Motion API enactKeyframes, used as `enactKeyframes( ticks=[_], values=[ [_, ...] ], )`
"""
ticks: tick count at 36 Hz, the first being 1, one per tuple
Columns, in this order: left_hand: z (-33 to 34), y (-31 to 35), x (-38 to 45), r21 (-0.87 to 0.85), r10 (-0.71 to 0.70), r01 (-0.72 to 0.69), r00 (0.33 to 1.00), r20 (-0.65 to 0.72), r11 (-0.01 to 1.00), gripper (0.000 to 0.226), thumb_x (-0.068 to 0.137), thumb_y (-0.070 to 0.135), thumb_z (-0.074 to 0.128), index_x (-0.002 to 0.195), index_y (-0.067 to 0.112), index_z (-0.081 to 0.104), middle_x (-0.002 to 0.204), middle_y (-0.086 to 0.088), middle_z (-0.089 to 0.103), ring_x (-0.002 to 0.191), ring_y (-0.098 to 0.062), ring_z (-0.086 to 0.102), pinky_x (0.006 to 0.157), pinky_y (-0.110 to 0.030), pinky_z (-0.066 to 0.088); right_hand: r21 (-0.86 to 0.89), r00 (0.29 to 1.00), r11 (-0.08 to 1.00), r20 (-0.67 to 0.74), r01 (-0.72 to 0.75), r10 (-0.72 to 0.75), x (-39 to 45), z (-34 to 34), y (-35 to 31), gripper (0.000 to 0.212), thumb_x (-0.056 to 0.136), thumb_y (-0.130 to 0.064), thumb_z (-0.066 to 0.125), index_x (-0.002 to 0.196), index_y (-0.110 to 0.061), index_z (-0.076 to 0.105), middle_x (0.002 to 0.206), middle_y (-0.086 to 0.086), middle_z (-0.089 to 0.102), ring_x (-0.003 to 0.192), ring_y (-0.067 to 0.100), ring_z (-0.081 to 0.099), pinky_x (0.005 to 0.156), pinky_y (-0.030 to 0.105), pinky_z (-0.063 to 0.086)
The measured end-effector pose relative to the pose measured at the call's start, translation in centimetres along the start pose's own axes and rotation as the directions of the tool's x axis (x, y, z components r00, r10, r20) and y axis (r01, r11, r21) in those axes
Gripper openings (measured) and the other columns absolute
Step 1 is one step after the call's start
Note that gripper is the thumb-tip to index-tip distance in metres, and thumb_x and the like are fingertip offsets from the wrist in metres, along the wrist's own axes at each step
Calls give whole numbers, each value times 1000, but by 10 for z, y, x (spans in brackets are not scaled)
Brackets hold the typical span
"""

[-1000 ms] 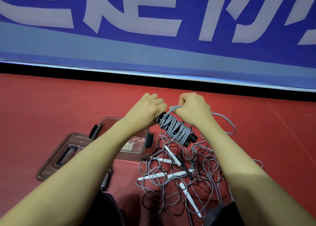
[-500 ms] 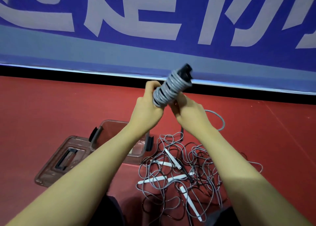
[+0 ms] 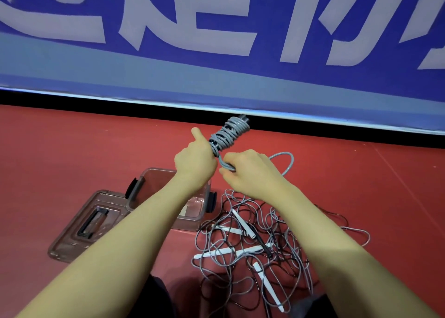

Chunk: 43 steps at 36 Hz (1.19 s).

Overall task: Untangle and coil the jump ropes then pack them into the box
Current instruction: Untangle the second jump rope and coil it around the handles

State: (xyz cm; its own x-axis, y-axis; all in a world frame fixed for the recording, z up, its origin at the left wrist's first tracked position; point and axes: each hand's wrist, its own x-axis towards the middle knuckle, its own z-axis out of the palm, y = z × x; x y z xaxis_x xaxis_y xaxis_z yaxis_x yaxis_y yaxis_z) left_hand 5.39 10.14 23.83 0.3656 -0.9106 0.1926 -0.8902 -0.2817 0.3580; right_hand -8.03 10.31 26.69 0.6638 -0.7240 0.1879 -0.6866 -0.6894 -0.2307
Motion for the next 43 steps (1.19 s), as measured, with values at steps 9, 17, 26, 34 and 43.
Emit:
enactKeyframes(
  ticks=[9, 17, 26, 34, 43],
  values=[
    [3, -3, 1, 394, 212, -240, 971, 112, 887, 22, 91, 5, 42, 113, 6, 42, 104, -12, 65, 94, -35, 64, 62, -30, 32, -176, 990, 975, -18, 134, -139, -4, -17, 6, 15, 98, -29, 44, 92, -17, 51, 95, 2, 59, 87, 28, 54, 69, 35, 32],
    [7, -16, 8, 306, 663, -617, 745, -69, 725, 14, 44, 9, 60, 50, 12, 47, 40, -3, 43, 27, -23, 41, 42, -16, 17, -271, 985, 954, -84, 125, -153, -3, -5, 19, 29, 98, -35, 37, 100, -11, 54, 100, 7, 55, 88, 28, 54, 74, 35, 36],
    [8, -17, 4, 322, 687, -628, 719, -109, 709, 7, 56, 14, 58, 55, 11, 52, 50, -4, 45, 38, -23, 44, 42, -17, 16, 121, 995, 992, -94, -32, 44, -5, -9, 28, 21, 97, -37, 46, 103, -20, 58, 100, -6, 63, 93, 19, 57, 70, 30, 35],
    [0, -21, 6, 122, 787, -780, 592, -175, 614, 9, 71, 15, 44, 67, 9, 48, 58, -6, 44, 47, -23, 42, 40, -26, 29, 308, 989, 949, -109, -64, 102, -7, -12, 37, 26, 89, -44, 58, 85, -19, 65, 71, -8, 60, 67, 10, 52, 62, 32, 40],
    [-12, -21, -1, 46, 797, -801, 586, -147, 597, 15, 70, 16, 45, 79, 15, 34, 62, -7, 46, 52, -23, 42, 44, -27, 30, 531, 996, 847, -64, -20, 64, -10, -20, 42, 22, 95, -15, 54, 112, -16, 67, 94, -12, 60, 81, -12, 53, 74, 3, 37]
  ],
)
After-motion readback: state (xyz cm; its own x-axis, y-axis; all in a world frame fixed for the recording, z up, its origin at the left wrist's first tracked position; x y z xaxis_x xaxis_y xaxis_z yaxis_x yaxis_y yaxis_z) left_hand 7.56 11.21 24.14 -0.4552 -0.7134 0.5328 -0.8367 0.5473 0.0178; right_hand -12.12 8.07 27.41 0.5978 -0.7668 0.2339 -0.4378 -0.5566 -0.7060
